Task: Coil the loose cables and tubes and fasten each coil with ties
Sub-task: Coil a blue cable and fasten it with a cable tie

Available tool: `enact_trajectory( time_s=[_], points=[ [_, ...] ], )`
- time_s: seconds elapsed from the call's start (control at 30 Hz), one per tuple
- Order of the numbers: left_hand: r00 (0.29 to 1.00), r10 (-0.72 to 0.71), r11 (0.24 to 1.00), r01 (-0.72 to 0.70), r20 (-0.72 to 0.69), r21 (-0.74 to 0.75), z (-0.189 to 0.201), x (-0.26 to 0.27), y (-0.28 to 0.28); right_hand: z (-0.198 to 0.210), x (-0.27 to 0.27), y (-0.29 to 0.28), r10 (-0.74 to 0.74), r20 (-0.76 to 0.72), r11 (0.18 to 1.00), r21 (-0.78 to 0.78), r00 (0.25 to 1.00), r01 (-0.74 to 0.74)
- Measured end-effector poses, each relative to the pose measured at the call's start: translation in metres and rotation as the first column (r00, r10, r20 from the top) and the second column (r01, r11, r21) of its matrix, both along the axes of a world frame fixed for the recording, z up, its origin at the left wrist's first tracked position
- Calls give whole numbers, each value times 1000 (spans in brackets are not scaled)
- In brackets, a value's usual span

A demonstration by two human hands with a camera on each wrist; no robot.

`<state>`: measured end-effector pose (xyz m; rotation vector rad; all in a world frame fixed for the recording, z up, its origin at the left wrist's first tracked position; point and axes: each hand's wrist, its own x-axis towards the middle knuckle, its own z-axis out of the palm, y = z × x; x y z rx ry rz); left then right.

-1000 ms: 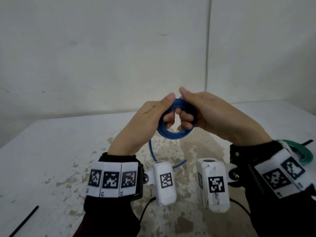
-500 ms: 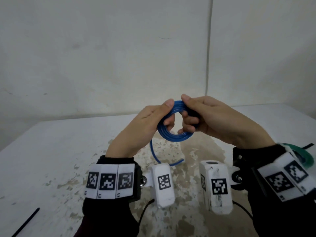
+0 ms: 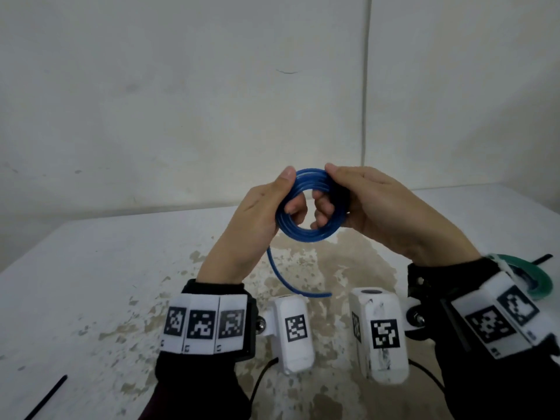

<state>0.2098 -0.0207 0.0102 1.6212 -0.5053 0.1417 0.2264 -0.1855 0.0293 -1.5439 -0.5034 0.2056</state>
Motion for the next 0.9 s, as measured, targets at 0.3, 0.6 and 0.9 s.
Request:
enact_trajectory(
  time_s=[0.3,0.6,0.9],
  points=[
    [998,-59,995,59,-3,-78,4,-4,-6,3,-4,4,42,-7,990,139,999,-40],
    [995,12,988,-28,101,155,3,-5,1,5,-3,-5,39,-13,998,39,999,-39],
    [996,75,993,-72,38,-91,4,-3,-12,2,-3,7,-50,39,980,193,998,41]
  ],
)
